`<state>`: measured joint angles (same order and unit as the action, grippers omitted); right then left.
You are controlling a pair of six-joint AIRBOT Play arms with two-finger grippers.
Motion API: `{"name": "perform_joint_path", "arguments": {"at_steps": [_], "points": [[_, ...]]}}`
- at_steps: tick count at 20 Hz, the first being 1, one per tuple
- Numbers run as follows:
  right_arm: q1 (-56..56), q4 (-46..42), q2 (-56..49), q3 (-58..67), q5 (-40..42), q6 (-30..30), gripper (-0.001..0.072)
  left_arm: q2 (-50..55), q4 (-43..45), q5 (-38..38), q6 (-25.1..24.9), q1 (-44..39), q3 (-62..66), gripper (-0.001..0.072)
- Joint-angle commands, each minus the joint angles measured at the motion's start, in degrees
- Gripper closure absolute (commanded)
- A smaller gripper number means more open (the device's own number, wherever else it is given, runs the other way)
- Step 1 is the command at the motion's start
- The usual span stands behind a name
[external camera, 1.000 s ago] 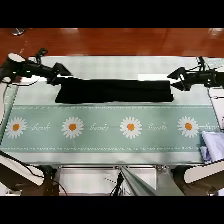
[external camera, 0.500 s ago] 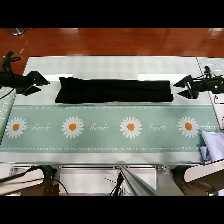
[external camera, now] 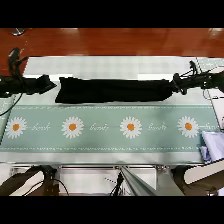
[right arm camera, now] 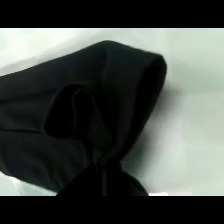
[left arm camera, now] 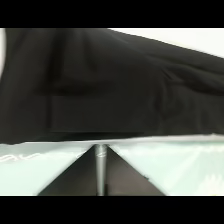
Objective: Fold the shirts.
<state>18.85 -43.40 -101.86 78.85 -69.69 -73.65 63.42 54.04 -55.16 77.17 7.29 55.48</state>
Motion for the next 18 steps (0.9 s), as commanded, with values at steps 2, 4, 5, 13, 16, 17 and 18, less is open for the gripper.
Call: {"name": "perform_joint_path", "arguments": {"at_steps": [2,4,5,13,16,17,18], "points": [[0.44,-10.56,9.99,-0.46,-5.90,-0.17,0.0692,-0.48,-1.29,4.66,-0.81,-8.52,-0.35,0.0686],[0.70,-13.16,17.73,-3.96,-6.97,-0.42,0.0692,0.33,-2.36,8.96,-0.76,-14.38,-0.33,0.0686],[0.76,-13.35,21.84,-5.95,-7.15,-0.39,0.0692,1.25,-3.43,11.37,-0.02,-17.55,-0.31,0.0687],[0.74,-12.92,54.34,-19.08,-10.03,-6.84,0.0692,20.79,-5.25,15.93,1.14,-39.69,15.02,0.0687],[0.72,-12.57,62.12,-20.31,-12.96,-9.38,0.0692,30.27,-5.22,13.97,3.26,-45.20,25.57,0.0687],[0.72,-12.46,64.00,-20.31,-13.73,-9.97,0.0692,32.98,-5.25,13.31,4.55,-46.60,28.57,0.0686],[0.72,-12.46,65.42,-20.31,-13.90,-10.23,0.0692,35.54,-5.27,12.59,5.27,-47.95,31.26,0.0687]]}}
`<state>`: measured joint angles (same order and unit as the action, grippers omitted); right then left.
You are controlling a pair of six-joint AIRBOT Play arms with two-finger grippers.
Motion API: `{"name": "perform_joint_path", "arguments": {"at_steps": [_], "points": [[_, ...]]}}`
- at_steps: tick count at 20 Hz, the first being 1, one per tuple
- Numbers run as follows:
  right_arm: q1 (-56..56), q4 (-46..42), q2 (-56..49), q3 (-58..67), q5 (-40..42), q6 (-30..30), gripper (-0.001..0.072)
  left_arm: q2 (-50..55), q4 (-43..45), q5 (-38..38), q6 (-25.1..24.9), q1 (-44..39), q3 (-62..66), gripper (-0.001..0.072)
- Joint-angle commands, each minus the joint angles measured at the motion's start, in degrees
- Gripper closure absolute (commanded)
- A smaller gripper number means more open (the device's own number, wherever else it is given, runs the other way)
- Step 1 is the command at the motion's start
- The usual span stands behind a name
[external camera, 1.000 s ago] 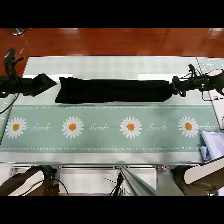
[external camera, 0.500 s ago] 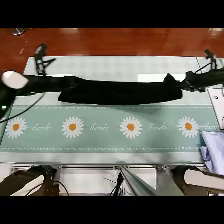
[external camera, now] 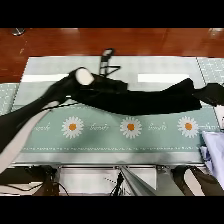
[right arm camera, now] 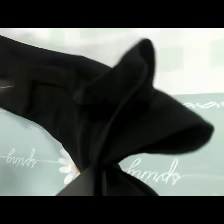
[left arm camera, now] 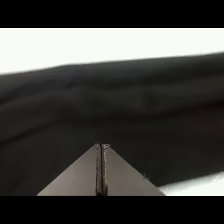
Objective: Fold the shirts.
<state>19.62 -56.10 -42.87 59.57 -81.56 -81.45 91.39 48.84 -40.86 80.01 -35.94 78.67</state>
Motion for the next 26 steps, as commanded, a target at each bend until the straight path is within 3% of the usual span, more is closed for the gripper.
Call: {"name": "perform_joint_path", "arguments": {"at_steps": [1,3,7,12,16,21,26], "points": [[-0.02,0.24,7.56,-1.03,-2.01,-2.82,0.0692,10.05,-0.04,-2.32,3.58,-6.23,10.45,0.0687],[-0.02,0.26,8.35,-1.03,-2.05,-3.02,0.0692,13.90,-0.28,-3.34,6.62,-9.22,13.27,0.0687],[-0.04,2.75,8.33,-1.03,-0.59,-2.91,0.0692,17.94,-6.29,-4.42,6.62,-15.50,14.14,0.0687],[-0.20,4.13,7.78,-1.01,0.66,-2.25,0.0692,18.64,-9.79,-9.29,1.53,-17.27,15.98,0.0686],[-7.28,5.25,4.87,-1.01,3.50,-3.13,0.0692,13.31,-1.27,-17.86,5.40,-4.46,17.79,0.0686],[-24.50,5.22,-7.15,2.89,15.30,-4.90,0.0692,-10.29,25.97,-23.80,13.64,16.44,7.50,0.0686],[-40.04,5.07,-31.06,19.87,23.34,-4.76,0.0692,-40.83,27.80,-21.70,10.73,35.26,-14.97,0.0685]]}}
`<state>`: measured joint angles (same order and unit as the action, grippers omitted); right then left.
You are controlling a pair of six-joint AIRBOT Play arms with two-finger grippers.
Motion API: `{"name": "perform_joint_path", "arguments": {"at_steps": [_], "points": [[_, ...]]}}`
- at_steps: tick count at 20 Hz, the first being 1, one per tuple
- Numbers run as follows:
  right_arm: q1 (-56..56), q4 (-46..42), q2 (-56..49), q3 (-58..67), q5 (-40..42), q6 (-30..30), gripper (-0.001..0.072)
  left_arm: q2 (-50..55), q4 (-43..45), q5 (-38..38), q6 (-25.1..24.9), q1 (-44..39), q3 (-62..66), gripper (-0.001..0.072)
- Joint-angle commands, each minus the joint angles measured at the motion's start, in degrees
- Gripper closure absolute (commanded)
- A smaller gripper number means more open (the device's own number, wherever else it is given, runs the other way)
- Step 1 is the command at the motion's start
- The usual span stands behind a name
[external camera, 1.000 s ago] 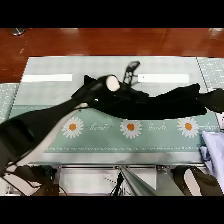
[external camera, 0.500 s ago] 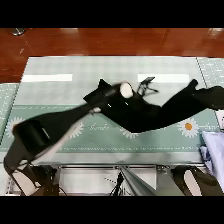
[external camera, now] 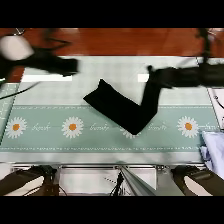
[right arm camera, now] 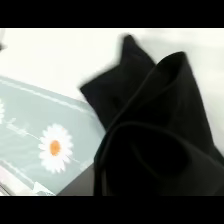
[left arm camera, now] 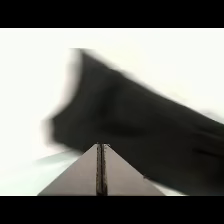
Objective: Fold the shirts.
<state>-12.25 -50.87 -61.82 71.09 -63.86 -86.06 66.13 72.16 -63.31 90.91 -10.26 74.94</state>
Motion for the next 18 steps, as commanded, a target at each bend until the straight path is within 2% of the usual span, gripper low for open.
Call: {"name": "perform_joint_path", "arguments": {"at_steps": [1,4,7,12,15,16,17,18], "points": [[-10.12,-0.04,-16.72,11.82,6.47,-0.15,0.0691,-21.44,3.67,1.79,-0.04,11.43,-16.48,0.0685],[-13.75,0.09,-29.33,21.09,7.67,-0.52,0.0692,-34.58,-0.52,3.32,0.92,12.74,-29.59,0.0685],[-14.69,2.62,-38.10,27.04,7.52,-1.20,0.0691,-41.79,-5.40,3.32,0.94,12.74,-39.82,0.0685],[-14.82,3.54,-43.80,30.03,7.15,-2.99,0.0691,-42.66,-9.22,4.81,0.90,12.74,-47.69,0.0685],[-15.65,8.35,-45.05,30.01,4.11,-2.71,0.0689,-42.64,-10.03,8.76,0.90,12.74,-49.11,0.0685],[-16.44,8.17,-45.20,30.03,4.22,-2.38,0.0580,-42.56,-11.19,10.43,0.90,12.74,-49.31,0.0685],[-17.22,8.07,-45.40,30.03,4.74,-1.81,0.0174,-42.34,-12.39,11.91,0.90,12.74,-49.44,0.0685],[-17.66,8.13,-45.40,30.03,4.98,-0.35,0.0087,-42.03,-13.70,13.33,0.90,12.74,-49.57,0.0685]]}}
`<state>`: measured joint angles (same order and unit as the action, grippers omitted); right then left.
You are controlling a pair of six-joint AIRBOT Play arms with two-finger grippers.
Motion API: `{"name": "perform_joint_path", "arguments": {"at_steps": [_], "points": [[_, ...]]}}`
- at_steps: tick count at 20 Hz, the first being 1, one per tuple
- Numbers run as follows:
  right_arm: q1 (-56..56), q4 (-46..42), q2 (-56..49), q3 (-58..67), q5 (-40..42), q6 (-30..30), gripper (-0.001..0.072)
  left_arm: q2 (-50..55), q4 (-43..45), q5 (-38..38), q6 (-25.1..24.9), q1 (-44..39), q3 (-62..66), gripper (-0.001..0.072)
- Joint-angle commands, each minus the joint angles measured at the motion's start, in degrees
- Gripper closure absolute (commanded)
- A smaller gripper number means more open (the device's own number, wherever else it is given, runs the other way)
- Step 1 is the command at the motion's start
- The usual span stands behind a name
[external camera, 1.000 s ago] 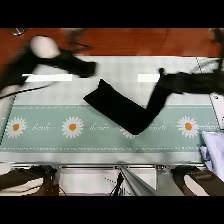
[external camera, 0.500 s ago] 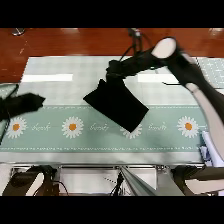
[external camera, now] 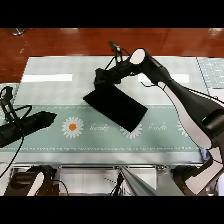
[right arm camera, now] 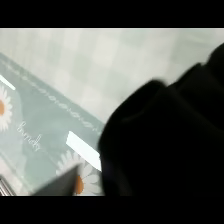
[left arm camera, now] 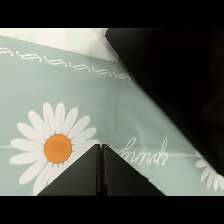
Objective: Fold the shirts.
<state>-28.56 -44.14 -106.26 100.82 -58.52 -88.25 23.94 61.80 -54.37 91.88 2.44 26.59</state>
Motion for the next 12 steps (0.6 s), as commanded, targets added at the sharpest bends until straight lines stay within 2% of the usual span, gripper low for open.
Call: {"name": "perform_joint_path", "arguments": {"at_steps": [1,5,6,8,10,12], "points": [[-1.25,1.62,-0.81,0.31,-1.07,1.81,0.0088,0.46,-4.55,5.20,-0.07,0.04,-1.22,0.0685],[4.68,-1.95,4.50,0.28,-14.51,1.84,0.0098,1.20,-5.27,5.92,-0.13,0.04,-1.27,0.0685],[6.99,-4.96,7.48,0.28,-18.71,1.81,0.0099,1.18,-5.27,5.90,-0.13,0.04,-1.29,0.0685],[11.13,-16.94,16.55,-1.22,-24.13,1.07,0.0098,1.20,-5.27,5.92,-0.20,0.04,-1.29,0.0685],[14.25,-30.38,28.33,-8.74,-22.84,-1.95,0.0098,1.20,-5.29,5.95,-1.20,0.04,-1.29,0.0685],[17.20,-37.86,41.77,-23.69,-14.51,-7.67,0.0097,1.20,-5.29,5.95,-1.20,0.04,-1.31,0.0685]]}}
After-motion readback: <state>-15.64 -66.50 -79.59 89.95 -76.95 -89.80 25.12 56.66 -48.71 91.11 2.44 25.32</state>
